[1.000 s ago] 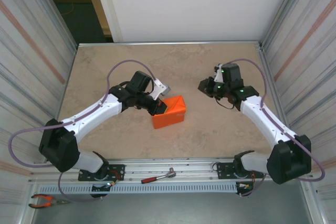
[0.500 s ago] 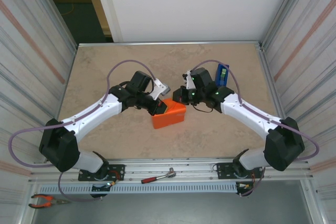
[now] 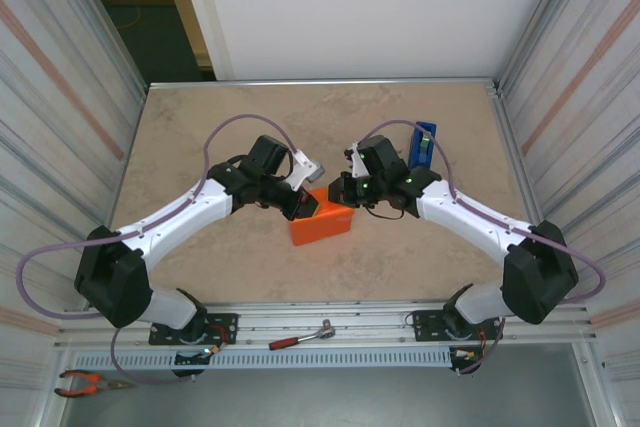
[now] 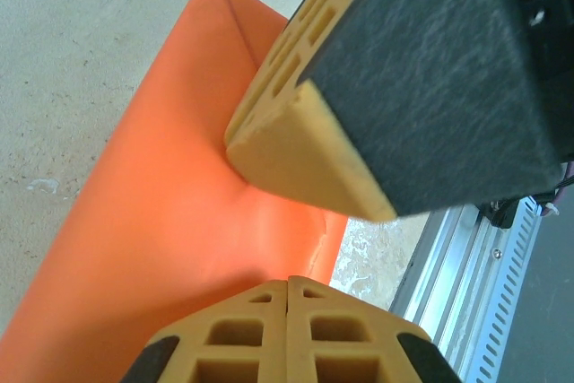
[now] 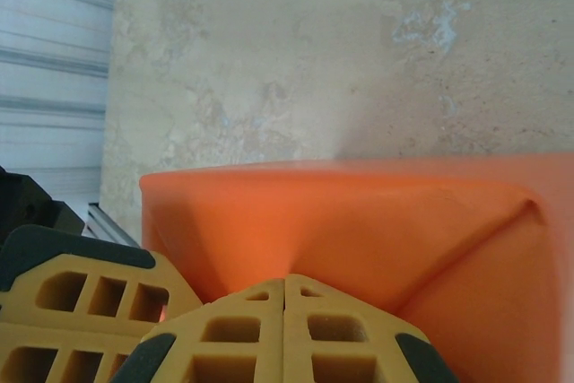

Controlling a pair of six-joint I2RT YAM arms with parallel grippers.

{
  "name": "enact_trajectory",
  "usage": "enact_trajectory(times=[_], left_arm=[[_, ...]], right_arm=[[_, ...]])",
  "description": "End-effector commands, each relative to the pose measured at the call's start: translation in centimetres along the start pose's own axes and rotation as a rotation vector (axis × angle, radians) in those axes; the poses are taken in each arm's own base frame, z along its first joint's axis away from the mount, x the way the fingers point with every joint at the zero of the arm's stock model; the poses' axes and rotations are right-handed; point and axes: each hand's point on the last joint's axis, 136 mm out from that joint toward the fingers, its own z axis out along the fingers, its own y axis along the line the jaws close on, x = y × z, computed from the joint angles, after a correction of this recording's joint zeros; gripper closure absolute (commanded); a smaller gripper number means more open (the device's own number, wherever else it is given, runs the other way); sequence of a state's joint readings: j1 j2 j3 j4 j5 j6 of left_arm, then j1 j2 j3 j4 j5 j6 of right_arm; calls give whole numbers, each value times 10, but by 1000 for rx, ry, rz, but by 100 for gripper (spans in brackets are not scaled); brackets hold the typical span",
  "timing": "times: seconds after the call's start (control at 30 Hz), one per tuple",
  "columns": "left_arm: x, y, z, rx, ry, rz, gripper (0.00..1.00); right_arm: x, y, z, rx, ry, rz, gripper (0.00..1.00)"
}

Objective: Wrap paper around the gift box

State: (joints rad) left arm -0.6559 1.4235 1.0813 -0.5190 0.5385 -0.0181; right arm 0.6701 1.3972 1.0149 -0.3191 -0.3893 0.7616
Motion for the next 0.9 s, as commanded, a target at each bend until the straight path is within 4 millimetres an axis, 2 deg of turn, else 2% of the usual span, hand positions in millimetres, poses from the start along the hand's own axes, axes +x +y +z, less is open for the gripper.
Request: enact_trajectory(times=[0.0, 0.1, 0.2, 0.3, 0.37, 0.47, 0.5, 0.53, 0.6, 0.67, 0.7, 0.87], left_arm=[[36, 14, 18, -20, 123, -43, 100], [36, 13, 18, -14, 124, -46, 100], [36, 13, 19, -10, 123, -50, 100], [36, 13, 19, -10, 122, -52, 100], [36, 14, 19, -13, 120, -53, 100], [36, 14, 19, -11, 122, -53, 100], [36, 14, 20, -10, 123, -53, 100], [37, 14, 20, -7, 125, -56, 100], [37, 13, 20, -4, 124, -55, 100], [37, 13, 20, -5, 124, -56, 100], [37, 13, 20, -3, 125, -57, 100], [37, 13, 21, -2, 126, -58, 100]], right_arm=[[-5, 1, -23, -10, -18, -23, 100], [-17, -3, -43, -41, -58, 16, 100], [-35, -25, -71, -21, -153, 85, 100], [-55, -56, -99, 47, -277, 142, 100], [-69, -84, -121, 152, -386, 167, 100], [-81, -110, -145, 244, -506, 168, 100], [-85, -118, -152, 271, -543, 187, 93], [-88, -127, -159, 288, -565, 212, 76], [-92, -143, -167, 283, -570, 258, 55], [-100, -160, -172, 246, -581, 310, 19], [-102, -168, -173, 231, -593, 335, 4], [-123, -204, -174, 184, -643, 405, 2]])
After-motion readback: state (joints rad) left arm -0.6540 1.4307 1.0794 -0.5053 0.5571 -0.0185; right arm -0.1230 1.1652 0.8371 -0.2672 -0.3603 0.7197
